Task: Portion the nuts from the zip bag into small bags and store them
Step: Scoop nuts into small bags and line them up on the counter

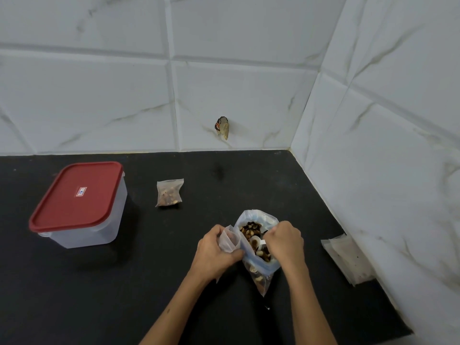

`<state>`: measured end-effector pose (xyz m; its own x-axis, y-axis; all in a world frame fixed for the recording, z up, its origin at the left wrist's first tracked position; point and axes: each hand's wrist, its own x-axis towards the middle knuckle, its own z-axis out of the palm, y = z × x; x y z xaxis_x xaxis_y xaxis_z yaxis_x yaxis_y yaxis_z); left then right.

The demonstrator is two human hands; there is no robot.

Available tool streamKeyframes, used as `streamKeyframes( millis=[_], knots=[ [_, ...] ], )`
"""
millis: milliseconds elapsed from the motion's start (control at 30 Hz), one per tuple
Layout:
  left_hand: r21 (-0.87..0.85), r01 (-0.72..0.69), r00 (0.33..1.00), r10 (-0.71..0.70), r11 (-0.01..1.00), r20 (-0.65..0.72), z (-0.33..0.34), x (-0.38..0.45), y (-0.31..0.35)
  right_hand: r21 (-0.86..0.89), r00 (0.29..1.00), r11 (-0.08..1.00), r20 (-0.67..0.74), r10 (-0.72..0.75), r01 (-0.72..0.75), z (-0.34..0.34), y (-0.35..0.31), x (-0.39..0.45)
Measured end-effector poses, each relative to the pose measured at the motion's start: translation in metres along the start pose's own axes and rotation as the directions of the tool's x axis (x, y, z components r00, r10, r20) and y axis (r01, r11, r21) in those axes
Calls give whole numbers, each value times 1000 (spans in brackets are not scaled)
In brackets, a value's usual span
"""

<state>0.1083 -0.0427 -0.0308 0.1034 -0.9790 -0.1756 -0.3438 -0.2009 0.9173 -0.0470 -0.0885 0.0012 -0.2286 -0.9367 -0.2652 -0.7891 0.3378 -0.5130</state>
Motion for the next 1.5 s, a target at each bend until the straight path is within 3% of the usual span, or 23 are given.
streamKeyframes(
  millis=[67,267,533,1000,1167,1333,1500],
  knots=[
    [-30,5,1000,-6,1000,-27,3,1,-2,58,999,998,23,27,-28,2,3,2],
    [-122,35,998,-42,992,-51,8,-1,-5,153,955,973,268,128,-174,-8,12,12],
    [-181,86,996,-91,980,-20,10,0,-6,347,945,908,298,131,-236,-11,15,4],
    [-121,183,983,-179,976,43,-3,2,1,355,928,897,345,137,-264,-17,13,1],
    [-316,250,966,-256,915,22,-19,5,19,344,938,906,319,135,-248,-14,11,2],
    [-70,193,968,-202,979,-148,-3,3,26,340,947,910,291,138,-237,-13,8,3],
    [1,201,973,-200,980,-117,1,3,27,359,944,899,294,148,-253,-19,9,3]
  ],
)
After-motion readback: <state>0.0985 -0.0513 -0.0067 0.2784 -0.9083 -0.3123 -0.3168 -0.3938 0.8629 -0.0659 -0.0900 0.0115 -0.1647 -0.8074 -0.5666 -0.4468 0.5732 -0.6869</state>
